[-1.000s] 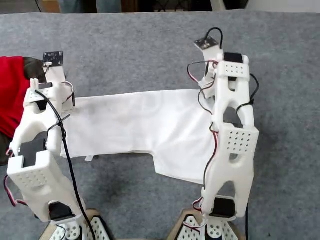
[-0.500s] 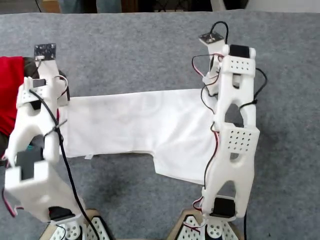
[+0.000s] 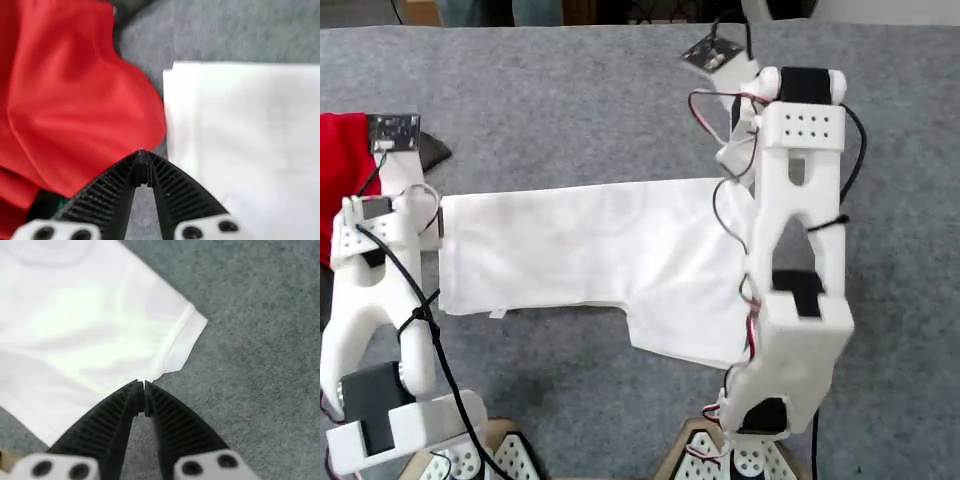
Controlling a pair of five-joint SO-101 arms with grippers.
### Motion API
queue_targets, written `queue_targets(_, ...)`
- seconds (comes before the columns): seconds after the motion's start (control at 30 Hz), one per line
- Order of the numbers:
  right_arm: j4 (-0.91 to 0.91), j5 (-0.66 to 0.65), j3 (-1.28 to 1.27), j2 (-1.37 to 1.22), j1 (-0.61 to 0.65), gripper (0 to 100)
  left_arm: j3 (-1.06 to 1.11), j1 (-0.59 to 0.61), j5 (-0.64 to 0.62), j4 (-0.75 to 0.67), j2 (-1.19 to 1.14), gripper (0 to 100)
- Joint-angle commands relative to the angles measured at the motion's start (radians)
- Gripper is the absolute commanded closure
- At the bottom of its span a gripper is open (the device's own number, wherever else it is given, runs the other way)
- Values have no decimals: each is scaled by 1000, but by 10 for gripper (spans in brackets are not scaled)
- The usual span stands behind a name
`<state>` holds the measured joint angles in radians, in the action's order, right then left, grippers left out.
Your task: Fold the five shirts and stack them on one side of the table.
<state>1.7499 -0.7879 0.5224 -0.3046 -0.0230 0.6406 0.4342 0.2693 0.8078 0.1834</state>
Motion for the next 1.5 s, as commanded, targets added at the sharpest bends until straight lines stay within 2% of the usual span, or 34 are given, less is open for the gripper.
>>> queue_targets(0.0, -71, -72, -272, 236, 41, 985, 35, 15, 20, -29, 44, 971)
queue_targets(0.23, -331, -157, -980, 702, 169, 975, 136, 24, 15, -153, 44, 971)
queue_targets(0.43, -423, -161, -1429, 1040, 281, 769, 269, -13, 12, -282, 43, 971)
queue_targets(0.5, -422, -158, -1515, 1102, 316, 737, 272, -8, 5, -302, 44, 971)
queue_targets(0.73, -468, -158, -1670, 1135, 404, 734, 272, -12, -41, -305, 43, 970)
queue_targets(1.13, -654, -161, -1853, 1133, 405, 733, 272, -10, -43, -301, 43, 970)
queue_targets(1.47, -712, -164, -1919, 1101, 402, 737, 275, -12, -43, -301, 43, 970)
